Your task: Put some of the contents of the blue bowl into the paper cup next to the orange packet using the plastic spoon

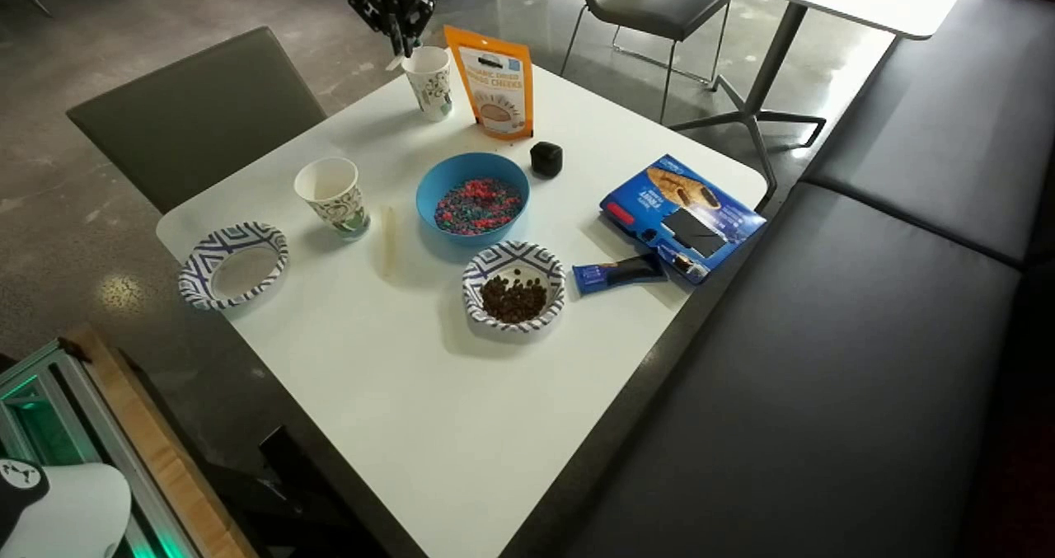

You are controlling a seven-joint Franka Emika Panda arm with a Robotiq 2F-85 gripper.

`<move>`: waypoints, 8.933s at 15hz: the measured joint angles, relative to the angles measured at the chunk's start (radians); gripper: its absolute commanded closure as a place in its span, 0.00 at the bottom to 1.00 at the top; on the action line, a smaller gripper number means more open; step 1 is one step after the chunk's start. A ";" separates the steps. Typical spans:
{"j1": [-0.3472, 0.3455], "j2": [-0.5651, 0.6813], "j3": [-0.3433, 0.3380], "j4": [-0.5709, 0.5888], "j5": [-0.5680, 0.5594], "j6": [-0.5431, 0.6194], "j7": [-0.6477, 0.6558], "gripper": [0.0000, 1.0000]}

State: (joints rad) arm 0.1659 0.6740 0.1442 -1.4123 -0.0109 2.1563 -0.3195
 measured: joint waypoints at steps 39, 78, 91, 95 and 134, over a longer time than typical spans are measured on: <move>0.212 0.087 -0.134 0.188 -0.447 -0.282 0.304 0.96; -0.059 -0.173 -0.031 -0.289 -0.210 -0.009 0.012 0.96; -0.111 -0.229 -0.032 -0.384 -0.170 0.049 -0.048 0.96; -0.169 -0.300 -0.033 -0.505 -0.111 0.107 -0.084 0.96; -0.101 -0.029 -0.170 -0.212 -0.344 -0.402 0.260 0.96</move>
State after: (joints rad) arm 0.0645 0.6454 -0.0255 -1.6240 -0.3551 1.7545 -0.0594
